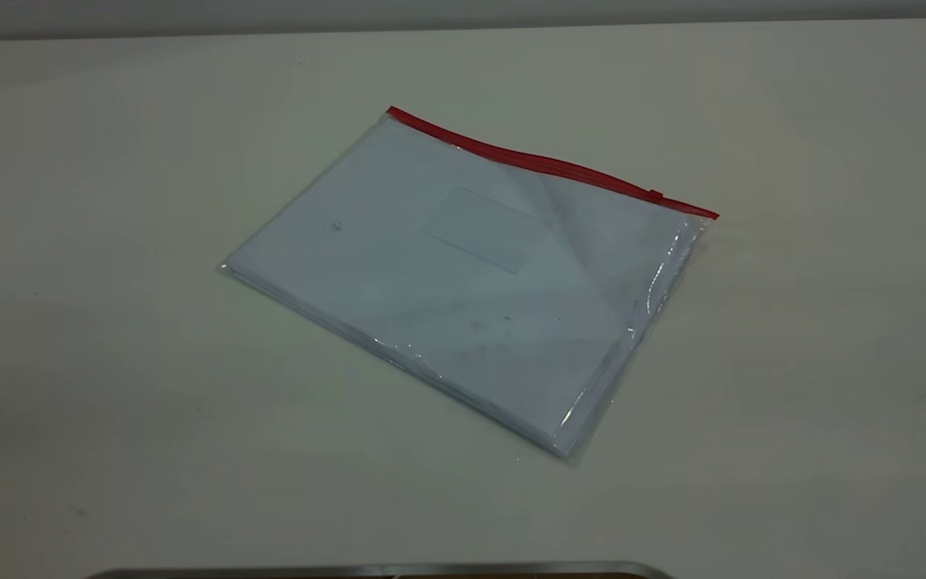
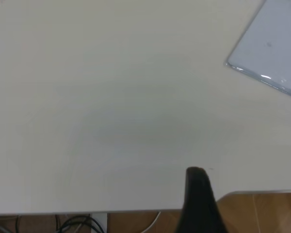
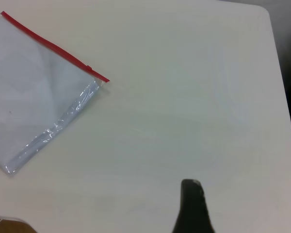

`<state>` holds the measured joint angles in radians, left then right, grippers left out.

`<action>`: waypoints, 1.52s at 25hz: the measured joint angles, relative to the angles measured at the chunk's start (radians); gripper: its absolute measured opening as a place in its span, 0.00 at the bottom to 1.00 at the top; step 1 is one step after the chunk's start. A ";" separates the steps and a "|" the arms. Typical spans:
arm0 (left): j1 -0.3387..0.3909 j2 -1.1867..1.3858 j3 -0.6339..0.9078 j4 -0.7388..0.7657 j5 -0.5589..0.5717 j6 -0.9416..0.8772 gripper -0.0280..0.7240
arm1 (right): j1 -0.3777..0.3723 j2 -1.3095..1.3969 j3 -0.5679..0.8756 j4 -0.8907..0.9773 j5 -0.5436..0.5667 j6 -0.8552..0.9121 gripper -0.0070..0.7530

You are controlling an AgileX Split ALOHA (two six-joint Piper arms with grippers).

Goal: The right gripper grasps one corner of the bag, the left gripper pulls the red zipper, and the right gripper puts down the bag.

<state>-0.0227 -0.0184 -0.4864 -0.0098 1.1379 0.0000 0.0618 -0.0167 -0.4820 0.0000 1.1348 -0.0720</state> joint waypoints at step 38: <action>0.000 1.328 -0.360 -0.232 -0.638 0.197 0.82 | -0.004 2.088 -0.332 1.727 -0.701 -1.687 0.75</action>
<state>-0.0227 1.3093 -0.8469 -0.2422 0.5004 0.1973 0.0574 2.0712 -0.8140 1.7273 0.4333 -1.7591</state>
